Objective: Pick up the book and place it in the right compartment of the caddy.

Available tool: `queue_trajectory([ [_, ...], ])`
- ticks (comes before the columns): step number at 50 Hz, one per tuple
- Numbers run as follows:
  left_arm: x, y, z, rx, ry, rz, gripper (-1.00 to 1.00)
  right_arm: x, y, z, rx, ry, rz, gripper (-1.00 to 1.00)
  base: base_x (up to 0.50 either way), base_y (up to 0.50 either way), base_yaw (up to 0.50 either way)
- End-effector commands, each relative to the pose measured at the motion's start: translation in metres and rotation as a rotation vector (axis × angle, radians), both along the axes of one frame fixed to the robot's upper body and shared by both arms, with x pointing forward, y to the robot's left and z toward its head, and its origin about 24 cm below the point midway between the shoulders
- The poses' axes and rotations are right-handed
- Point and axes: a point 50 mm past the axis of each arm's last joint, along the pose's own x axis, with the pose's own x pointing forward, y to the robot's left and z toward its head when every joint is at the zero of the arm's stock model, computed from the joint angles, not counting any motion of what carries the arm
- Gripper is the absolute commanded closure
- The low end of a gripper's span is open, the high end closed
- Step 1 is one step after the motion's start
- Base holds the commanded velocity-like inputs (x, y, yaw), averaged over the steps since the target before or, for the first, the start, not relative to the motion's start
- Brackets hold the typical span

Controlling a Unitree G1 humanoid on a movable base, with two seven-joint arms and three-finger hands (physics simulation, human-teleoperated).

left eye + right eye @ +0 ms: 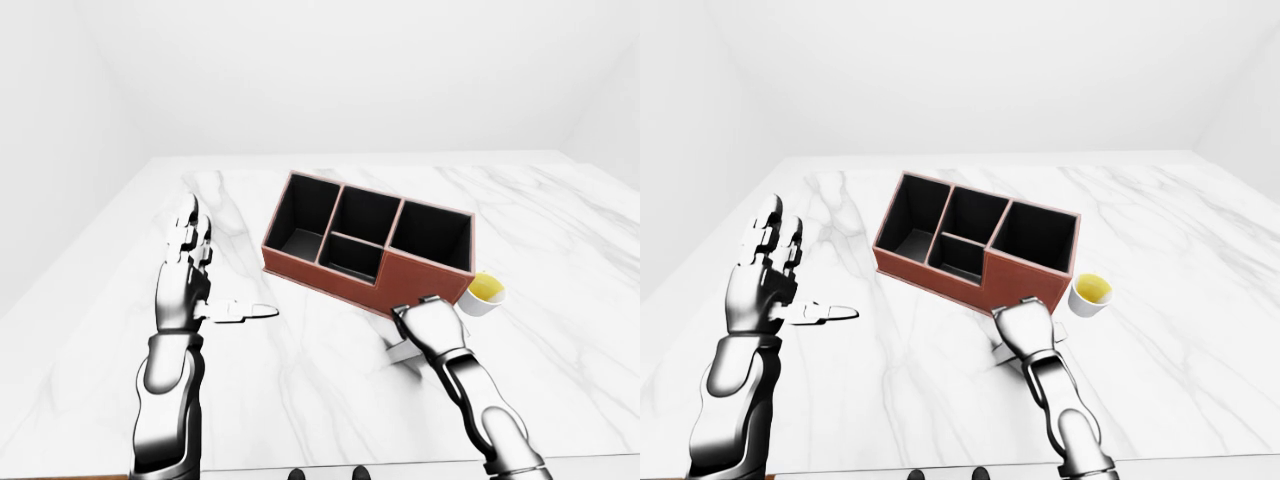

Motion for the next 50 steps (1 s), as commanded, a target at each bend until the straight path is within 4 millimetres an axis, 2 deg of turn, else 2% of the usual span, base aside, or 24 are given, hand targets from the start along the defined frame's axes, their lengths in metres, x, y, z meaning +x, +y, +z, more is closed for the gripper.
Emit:
queue_trajectory([
  [1, -0.002, -0.001, 0.000, 0.000, -0.003, -0.002, -1.00, -0.004, 0.001, 0.001, 0.054, 0.013, -0.011, 1.00, 0.00, 0.00, 0.00],
  [15, 0.000, -0.003, -0.004, -0.004, 0.016, -0.008, -1.00, -0.010, 0.002, 0.039, 0.325, 0.068, -0.024, 1.00, 0.00, 0.00, 0.00],
  [18, -0.001, -0.003, -0.004, -0.005, 0.018, -0.009, -1.00, -0.013, 0.004, 0.053, 0.392, 0.070, 0.001, 1.00, 0.00, 0.00, 0.00],
  [20, -0.001, -0.002, -0.004, -0.006, 0.018, -0.007, -1.00, -0.016, 0.012, 0.071, 0.477, 0.090, 0.079, 1.00, 0.00, 0.00, 0.00],
  [24, -0.002, -0.002, -0.002, -0.005, 0.009, -0.007, -1.00, -0.022, 0.020, 0.089, 0.555, 0.129, 0.176, 1.00, 0.00, 0.00, 0.00],
  [28, -0.003, -0.002, -0.001, -0.005, 0.003, -0.008, -1.00, -0.027, 0.026, 0.103, 0.591, 0.132, 0.251, 1.00, 0.00, 0.00, 0.00],
  [36, -0.004, -0.001, -0.001, -0.006, 0.002, -0.010, -1.00, -0.036, 0.038, 0.141, 0.648, -0.024, 0.400, 1.00, 0.00, 0.00, 0.00],
  [50, -0.008, 0.004, 0.003, 0.001, -0.017, 0.006, -1.00, -0.040, 0.047, 0.176, 0.618, -0.189, 0.499, 1.00, 0.00, 0.00, 0.00],
])
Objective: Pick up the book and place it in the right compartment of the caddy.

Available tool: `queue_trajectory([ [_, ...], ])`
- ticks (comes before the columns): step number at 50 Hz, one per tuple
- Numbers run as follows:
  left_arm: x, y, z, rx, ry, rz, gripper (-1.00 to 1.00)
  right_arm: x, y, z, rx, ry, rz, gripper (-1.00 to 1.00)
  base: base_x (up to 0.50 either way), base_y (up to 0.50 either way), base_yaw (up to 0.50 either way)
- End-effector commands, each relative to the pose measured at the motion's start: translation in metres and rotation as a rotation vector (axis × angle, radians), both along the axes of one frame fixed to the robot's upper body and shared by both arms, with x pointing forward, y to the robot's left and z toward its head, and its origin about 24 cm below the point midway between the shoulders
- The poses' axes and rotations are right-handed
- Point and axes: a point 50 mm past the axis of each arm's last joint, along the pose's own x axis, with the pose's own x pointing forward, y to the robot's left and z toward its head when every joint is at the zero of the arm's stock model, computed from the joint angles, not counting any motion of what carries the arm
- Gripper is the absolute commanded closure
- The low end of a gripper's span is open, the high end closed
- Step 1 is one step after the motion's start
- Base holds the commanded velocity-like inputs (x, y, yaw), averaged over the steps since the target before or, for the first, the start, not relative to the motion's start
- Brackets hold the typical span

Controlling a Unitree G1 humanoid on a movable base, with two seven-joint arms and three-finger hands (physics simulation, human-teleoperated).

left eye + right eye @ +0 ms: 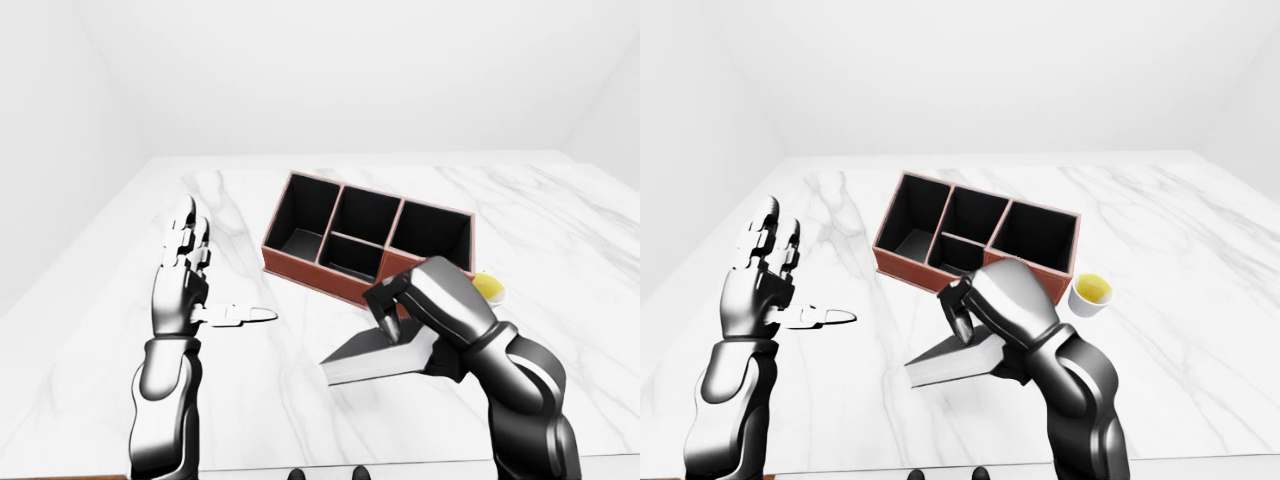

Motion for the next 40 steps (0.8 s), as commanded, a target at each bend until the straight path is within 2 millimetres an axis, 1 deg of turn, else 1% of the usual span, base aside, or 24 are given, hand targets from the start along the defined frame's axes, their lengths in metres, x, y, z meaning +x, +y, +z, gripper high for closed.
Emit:
queue_trajectory([
  [1, -0.003, 0.003, 0.003, 0.006, -0.012, 0.011, -1.00, -0.008, 0.006, 0.032, 0.037, -0.167, 0.049, 1.00, 0.00, 0.00, 0.00],
  [2, -0.003, 0.004, 0.003, 0.012, -0.014, 0.019, -1.00, -0.009, 0.007, 0.036, 0.036, -0.187, 0.052, 1.00, 0.00, 0.00, 0.00],
  [6, -0.007, 0.008, 0.006, 0.021, -0.027, 0.035, -1.00, -0.013, 0.006, 0.039, 0.037, -0.206, 0.060, 1.00, 0.00, 0.00, 0.00],
  [11, -0.013, 0.021, 0.010, 0.029, -0.041, 0.097, -1.00, -0.019, 0.005, 0.043, 0.049, -0.231, 0.075, 1.00, 0.00, 0.00, 0.00],
  [14, -0.024, 0.033, 0.016, 0.024, -0.072, 0.137, -1.00, -0.021, 0.004, 0.046, 0.056, -0.246, 0.084, 1.00, 0.00, 0.00, 0.00],
  [17, -0.032, 0.042, 0.024, 0.026, -0.107, 0.161, -1.00, -0.019, 0.006, 0.046, 0.055, -0.246, 0.084, 1.00, 0.00, 0.00, 0.00],
  [19, -0.035, 0.045, 0.027, 0.027, -0.123, 0.169, -1.00, -0.018, 0.007, 0.048, 0.052, -0.256, 0.082, 1.00, 0.00, 0.00, 0.00],
  [22, -0.038, 0.046, 0.029, 0.025, -0.132, 0.172, -1.00, -0.016, 0.008, 0.053, 0.041, -0.286, 0.070, 1.00, 0.00, 0.00, 0.00],
  [32, -0.037, 0.044, 0.027, 0.018, -0.124, 0.161, -1.00, -0.017, 0.011, 0.070, 0.022, -0.386, 0.075, 1.00, 0.00, 0.00, 0.00],
  [40, -0.037, 0.040, 0.026, 0.023, -0.121, 0.146, -1.00, -0.013, 0.011, 0.084, 0.006, -0.453, 0.074, 1.00, 0.00, 0.00, 0.00],
])
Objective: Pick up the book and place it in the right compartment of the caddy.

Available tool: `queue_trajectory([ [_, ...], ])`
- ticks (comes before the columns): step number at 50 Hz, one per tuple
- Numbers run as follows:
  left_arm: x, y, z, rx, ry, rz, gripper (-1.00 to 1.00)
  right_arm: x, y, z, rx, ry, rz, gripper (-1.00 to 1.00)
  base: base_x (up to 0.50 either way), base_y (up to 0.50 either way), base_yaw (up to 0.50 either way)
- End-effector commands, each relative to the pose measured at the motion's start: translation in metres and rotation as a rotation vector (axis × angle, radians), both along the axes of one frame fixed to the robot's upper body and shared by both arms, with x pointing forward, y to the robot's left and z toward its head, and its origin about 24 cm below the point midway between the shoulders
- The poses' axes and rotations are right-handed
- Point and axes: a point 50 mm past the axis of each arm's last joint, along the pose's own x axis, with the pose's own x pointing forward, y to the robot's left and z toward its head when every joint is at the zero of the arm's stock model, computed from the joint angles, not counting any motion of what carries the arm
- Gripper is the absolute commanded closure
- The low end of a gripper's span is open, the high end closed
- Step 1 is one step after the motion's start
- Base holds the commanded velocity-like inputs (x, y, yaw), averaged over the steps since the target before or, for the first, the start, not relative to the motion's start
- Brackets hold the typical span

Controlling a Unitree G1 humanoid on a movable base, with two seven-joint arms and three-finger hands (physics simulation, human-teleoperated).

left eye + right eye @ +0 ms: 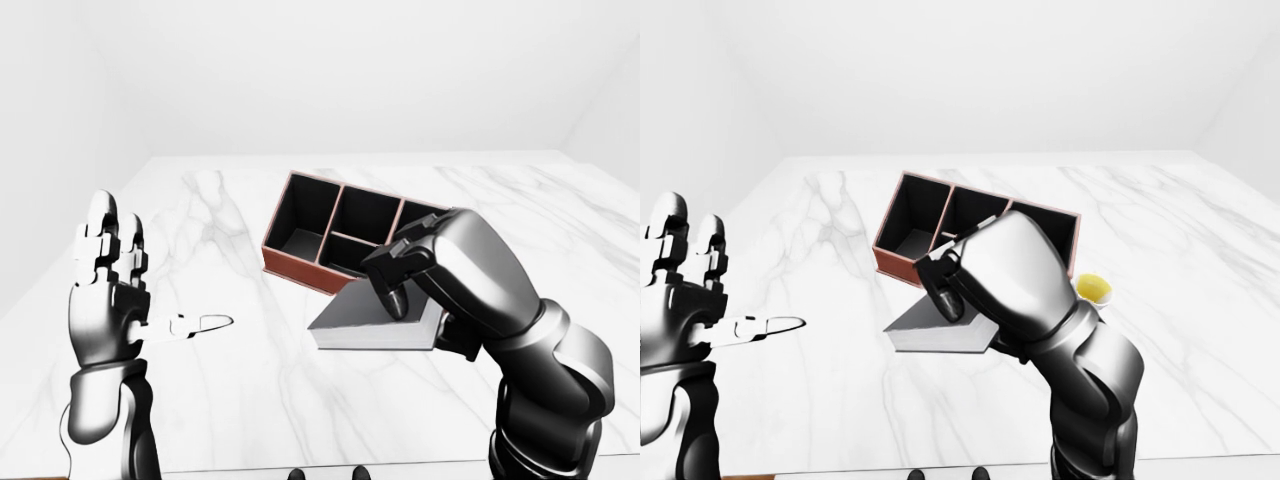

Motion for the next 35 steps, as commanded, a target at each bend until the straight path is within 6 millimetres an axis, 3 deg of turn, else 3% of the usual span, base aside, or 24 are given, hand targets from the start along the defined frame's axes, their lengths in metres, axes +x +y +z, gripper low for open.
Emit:
queue_trajectory([
  [1, -0.003, -0.001, 0.002, 0.005, -0.008, -0.007, -1.00, 0.001, 0.000, 0.021, -0.009, -0.112, -0.006, 1.00, 0.00, 0.00, 0.00],
  [12, -0.003, -0.003, -0.001, 0.006, 0.005, -0.017, -1.00, 0.007, 0.001, 0.039, -0.026, -0.178, 0.011, 1.00, 0.00, 0.00, 0.00],
  [35, -0.001, -0.008, 0.001, 0.016, -0.002, -0.035, -1.00, 0.024, 0.001, 0.093, -0.079, -0.331, 0.003, 1.00, 0.00, 0.00, 0.00],
])
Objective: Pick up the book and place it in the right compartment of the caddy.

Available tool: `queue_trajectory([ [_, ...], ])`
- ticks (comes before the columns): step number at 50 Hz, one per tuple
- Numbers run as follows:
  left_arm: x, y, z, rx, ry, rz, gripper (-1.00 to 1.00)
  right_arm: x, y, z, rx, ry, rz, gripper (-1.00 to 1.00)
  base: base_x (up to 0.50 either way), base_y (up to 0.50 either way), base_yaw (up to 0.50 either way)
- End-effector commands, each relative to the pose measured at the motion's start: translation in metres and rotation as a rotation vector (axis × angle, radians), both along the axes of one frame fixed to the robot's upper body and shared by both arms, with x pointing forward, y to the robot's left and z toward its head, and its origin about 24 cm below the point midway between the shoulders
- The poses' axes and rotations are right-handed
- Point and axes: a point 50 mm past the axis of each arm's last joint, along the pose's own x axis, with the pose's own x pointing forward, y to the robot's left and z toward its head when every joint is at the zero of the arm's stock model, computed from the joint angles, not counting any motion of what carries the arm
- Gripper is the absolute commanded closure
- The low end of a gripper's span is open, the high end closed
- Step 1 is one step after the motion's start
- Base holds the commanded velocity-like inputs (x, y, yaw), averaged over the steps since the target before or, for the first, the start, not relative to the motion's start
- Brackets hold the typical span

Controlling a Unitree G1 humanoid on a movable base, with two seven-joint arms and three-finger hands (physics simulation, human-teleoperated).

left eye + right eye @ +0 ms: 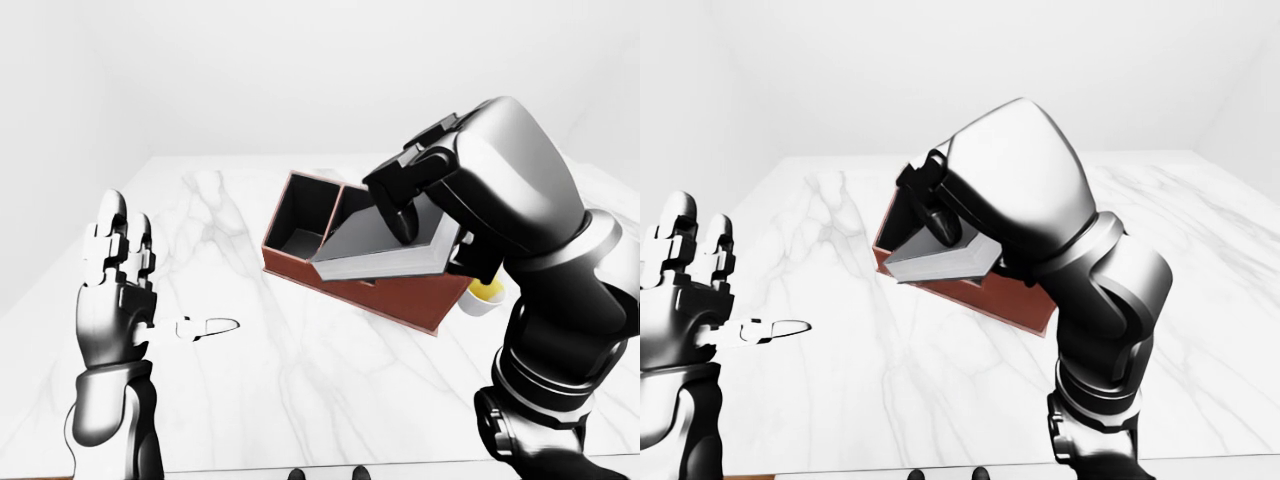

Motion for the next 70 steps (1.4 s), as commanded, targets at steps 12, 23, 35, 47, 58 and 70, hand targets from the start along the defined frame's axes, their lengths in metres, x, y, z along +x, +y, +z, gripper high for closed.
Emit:
queue_trajectory([
  [12, 0.002, -0.004, 0.001, 0.006, -0.004, -0.014, -1.00, 0.009, -0.009, 0.059, -0.029, -0.139, -0.031, 1.00, 0.00, 0.00, 0.00],
  [23, 0.001, -0.006, 0.005, 0.010, -0.024, -0.020, -1.00, 0.008, -0.014, 0.083, -0.047, -0.187, -0.056, 1.00, 0.00, 0.00, 0.00],
  [35, -0.001, -0.007, 0.006, 0.004, -0.028, -0.029, -1.00, 0.029, -0.025, 0.091, -0.038, -0.126, -0.178, 1.00, 0.00, 0.00, 0.00],
  [47, -0.003, -0.006, 0.007, 0.005, -0.036, -0.029, -1.00, 0.059, -0.033, 0.073, -0.053, -0.004, -0.280, 1.00, 0.00, 0.00, 0.00],
  [58, -0.002, -0.006, 0.005, 0.001, -0.028, -0.030, -1.00, 0.081, -0.041, 0.055, -0.078, 0.100, -0.356, 1.00, 0.00, 0.00, 0.00],
  [70, -0.003, -0.005, 0.003, -0.003, -0.018, -0.024, -1.00, 0.105, -0.052, 0.028, -0.106, 0.233, -0.442, 1.00, 0.00, 0.00, 0.00],
])
